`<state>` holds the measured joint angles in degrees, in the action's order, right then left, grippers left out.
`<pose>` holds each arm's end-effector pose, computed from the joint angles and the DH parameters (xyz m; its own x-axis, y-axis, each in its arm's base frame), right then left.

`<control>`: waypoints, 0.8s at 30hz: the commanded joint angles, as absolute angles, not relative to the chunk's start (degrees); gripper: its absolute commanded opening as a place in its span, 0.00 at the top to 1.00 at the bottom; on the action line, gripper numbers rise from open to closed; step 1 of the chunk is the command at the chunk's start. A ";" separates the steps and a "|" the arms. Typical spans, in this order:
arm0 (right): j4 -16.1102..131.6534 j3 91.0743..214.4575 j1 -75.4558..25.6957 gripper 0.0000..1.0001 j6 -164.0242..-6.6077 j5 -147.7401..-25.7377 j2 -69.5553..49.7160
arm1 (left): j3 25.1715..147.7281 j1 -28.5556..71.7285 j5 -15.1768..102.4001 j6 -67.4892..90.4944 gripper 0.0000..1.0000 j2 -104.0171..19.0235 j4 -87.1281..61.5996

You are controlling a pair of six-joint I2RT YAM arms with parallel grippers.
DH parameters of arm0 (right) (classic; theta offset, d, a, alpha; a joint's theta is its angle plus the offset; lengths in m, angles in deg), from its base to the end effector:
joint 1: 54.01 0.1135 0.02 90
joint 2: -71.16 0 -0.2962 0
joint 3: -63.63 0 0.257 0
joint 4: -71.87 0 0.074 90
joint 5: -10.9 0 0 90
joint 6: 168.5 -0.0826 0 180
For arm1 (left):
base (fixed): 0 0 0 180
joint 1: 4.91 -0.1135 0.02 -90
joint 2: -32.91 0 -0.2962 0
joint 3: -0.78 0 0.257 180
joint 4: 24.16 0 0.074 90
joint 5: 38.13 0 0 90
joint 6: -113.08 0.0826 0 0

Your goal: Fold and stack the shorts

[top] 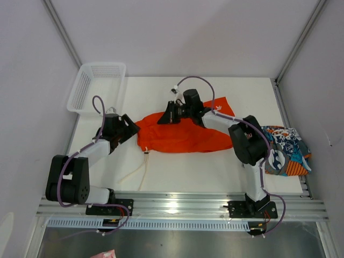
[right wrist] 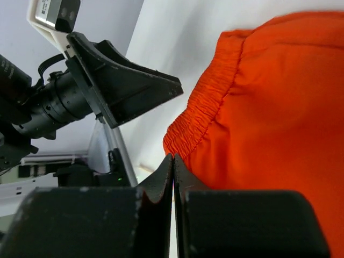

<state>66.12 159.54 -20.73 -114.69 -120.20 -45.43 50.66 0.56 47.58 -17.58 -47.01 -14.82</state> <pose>0.4008 0.3280 0.2270 -0.8351 -0.0159 -0.5499 -0.5112 0.3920 0.7649 0.3095 -0.0358 0.1773 -0.5785 -0.5973 -0.5554 -0.2957 0.7882 -0.5396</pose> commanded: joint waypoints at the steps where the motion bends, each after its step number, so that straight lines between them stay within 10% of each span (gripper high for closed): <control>1: 75.85 160.98 -19.82 1.00 -120.59 -123.92 -50.47 | 47.68 0.01 44.41 -18.58 0.26 -42.95 -16.64; 24: 82.87 163.01 -19.73 1.00 -127.27 -125.58 -61.03 | 38.80 -1.40 38.51 -20.78 0.22 -40.49 -22.53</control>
